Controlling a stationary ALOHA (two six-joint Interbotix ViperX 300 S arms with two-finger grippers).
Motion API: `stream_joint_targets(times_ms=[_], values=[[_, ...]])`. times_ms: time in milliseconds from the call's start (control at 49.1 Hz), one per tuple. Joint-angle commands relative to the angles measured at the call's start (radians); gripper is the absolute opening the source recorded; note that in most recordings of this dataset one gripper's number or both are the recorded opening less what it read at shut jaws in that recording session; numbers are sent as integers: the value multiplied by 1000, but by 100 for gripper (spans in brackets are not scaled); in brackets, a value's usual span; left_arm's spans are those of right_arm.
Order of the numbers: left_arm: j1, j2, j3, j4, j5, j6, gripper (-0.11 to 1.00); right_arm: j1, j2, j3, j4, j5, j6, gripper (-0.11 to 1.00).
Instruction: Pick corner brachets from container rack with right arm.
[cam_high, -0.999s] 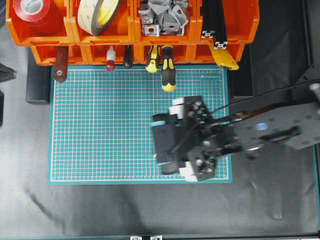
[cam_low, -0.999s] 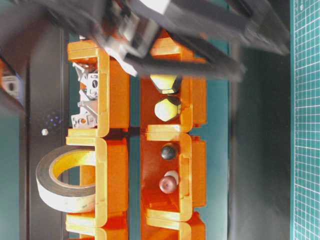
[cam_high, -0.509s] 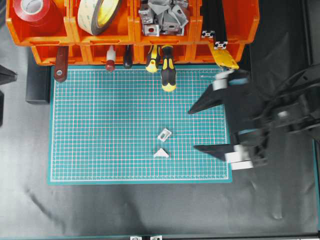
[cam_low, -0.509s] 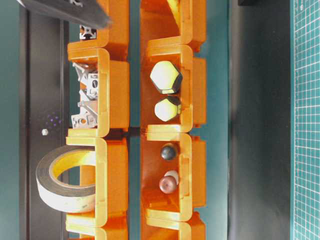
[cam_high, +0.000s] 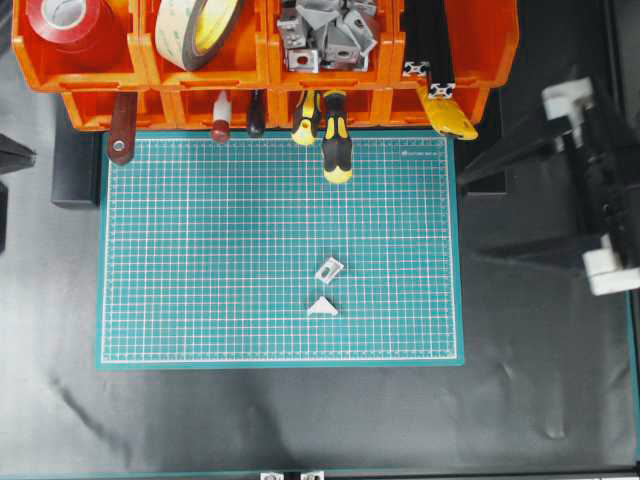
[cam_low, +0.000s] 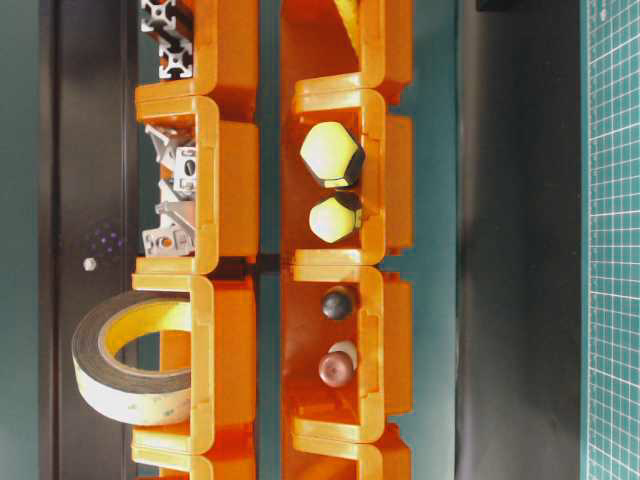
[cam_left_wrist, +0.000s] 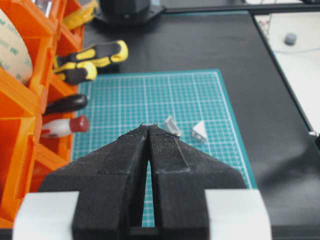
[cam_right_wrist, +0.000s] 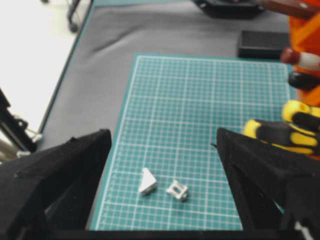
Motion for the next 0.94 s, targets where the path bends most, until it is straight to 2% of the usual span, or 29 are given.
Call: stream_joint_targets(times_ms=[0,285,917], values=[[-2,8,-11,3,-5,-3,0,-17,-37,6,-3,-8,0,81],[-2,5,-12,5,-9,-3,0,-46,-126,64,-3,-8,0,81],[-2,5,-9,3,-11,-5,0,-57,-196,118,-3,20,0,81]])
